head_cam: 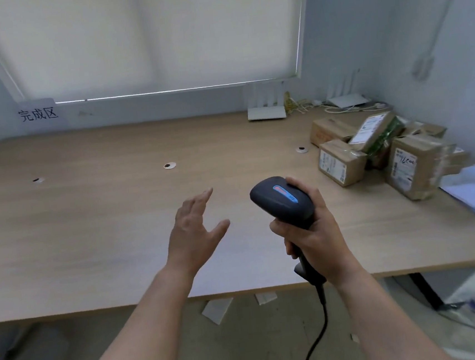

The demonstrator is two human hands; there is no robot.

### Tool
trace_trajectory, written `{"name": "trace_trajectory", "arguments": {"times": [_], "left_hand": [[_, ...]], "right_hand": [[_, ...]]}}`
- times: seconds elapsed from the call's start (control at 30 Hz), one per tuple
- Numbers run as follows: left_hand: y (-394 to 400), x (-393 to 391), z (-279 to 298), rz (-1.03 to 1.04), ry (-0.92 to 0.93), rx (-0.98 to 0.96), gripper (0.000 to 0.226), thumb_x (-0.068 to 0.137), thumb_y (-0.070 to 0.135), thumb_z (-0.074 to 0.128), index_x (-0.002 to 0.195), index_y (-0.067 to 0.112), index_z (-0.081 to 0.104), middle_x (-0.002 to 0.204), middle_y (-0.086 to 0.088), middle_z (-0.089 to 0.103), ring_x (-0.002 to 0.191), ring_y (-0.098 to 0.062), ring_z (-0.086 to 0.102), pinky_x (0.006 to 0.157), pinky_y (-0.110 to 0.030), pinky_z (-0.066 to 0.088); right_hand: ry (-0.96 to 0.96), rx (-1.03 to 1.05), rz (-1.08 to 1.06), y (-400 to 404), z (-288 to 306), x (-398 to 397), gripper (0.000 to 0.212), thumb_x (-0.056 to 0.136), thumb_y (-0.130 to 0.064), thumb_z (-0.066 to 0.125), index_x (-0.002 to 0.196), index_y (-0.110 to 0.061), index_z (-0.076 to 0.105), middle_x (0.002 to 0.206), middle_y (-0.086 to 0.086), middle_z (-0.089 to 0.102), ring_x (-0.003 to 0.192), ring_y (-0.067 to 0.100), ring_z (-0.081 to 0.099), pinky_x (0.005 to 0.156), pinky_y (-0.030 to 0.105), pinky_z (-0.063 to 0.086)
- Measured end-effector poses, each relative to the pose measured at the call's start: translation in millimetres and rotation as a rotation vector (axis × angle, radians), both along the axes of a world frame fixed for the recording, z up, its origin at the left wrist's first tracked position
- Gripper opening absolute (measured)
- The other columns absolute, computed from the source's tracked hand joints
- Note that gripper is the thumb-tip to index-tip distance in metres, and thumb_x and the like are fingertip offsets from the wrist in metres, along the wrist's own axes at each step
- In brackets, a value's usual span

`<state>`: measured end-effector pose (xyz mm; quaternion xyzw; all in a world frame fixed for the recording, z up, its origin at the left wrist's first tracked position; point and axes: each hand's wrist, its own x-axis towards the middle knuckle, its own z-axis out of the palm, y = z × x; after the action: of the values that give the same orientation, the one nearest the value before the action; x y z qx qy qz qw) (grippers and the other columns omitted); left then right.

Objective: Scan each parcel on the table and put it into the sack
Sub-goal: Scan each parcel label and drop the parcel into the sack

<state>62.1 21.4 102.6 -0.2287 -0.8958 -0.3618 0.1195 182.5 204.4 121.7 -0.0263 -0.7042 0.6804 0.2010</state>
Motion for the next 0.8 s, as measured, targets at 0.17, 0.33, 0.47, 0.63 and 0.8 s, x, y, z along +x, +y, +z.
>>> {"name": "trace_trajectory", "arguments": {"times": [0.17, 0.33, 0.47, 0.63, 0.8], "left_hand": [[40, -13, 0, -0.083, 0.017, -0.003, 0.069, 0.085, 0.031, 0.069, 0.145, 0.028, 0.035, 0.14, 0.003, 0.043, 0.131, -0.017, 0.037, 0.094, -0.022, 0.03], [83, -30, -5, -0.161, 0.024, 0.026, 0.069, 0.084, 0.03, 0.07, 0.145, 0.028, 0.037, 0.14, 0.004, 0.044, 0.13, -0.016, 0.038, 0.094, -0.02, 0.03], [125, -54, -12, -0.225, 0.009, 0.028, 0.069, 0.085, 0.031, 0.07, 0.145, 0.029, 0.036, 0.14, 0.004, 0.043, 0.13, -0.016, 0.037, 0.094, -0.021, 0.031], [178, -91, -16, -0.307, -0.02, 0.009, 0.07, 0.084, 0.032, 0.07, 0.145, 0.029, 0.036, 0.14, 0.004, 0.043, 0.131, -0.017, 0.037, 0.094, -0.023, 0.033], [225, -131, -19, -0.387, -0.054, -0.013, 0.07, 0.085, 0.032, 0.069, 0.146, 0.031, 0.034, 0.142, 0.005, 0.04, 0.132, -0.014, 0.034, 0.094, -0.02, 0.031]], "right_hand": [[0.009, 0.015, -0.068, 30, -3, 4, 0.069, 0.083, 0.005, 0.071, 0.125, -0.045, 0.051, 0.111, 0.0, 0.06, 0.051, 0.023, 0.049, 0.048, 0.029, 0.044], [0.008, 0.024, -0.144, 61, -5, 0, 0.067, 0.073, -0.012, 0.073, 0.123, -0.05, 0.051, 0.114, 0.008, 0.058, 0.052, 0.021, 0.05, 0.047, 0.029, 0.044], [-0.024, 0.04, -0.218, 93, -10, -12, 0.067, 0.072, -0.014, 0.073, 0.125, -0.049, 0.05, 0.115, 0.008, 0.058, 0.05, 0.022, 0.05, 0.046, 0.028, 0.044], [-0.06, 0.033, -0.307, 134, -14, -38, 0.069, 0.075, -0.009, 0.075, 0.122, -0.053, 0.051, 0.109, 0.006, 0.059, 0.049, 0.021, 0.049, 0.046, 0.027, 0.043], [-0.083, 0.024, -0.405, 173, -22, -70, 0.072, 0.078, -0.001, 0.075, 0.125, -0.05, 0.051, 0.107, 0.008, 0.06, 0.049, 0.022, 0.05, 0.045, 0.028, 0.044]]}}
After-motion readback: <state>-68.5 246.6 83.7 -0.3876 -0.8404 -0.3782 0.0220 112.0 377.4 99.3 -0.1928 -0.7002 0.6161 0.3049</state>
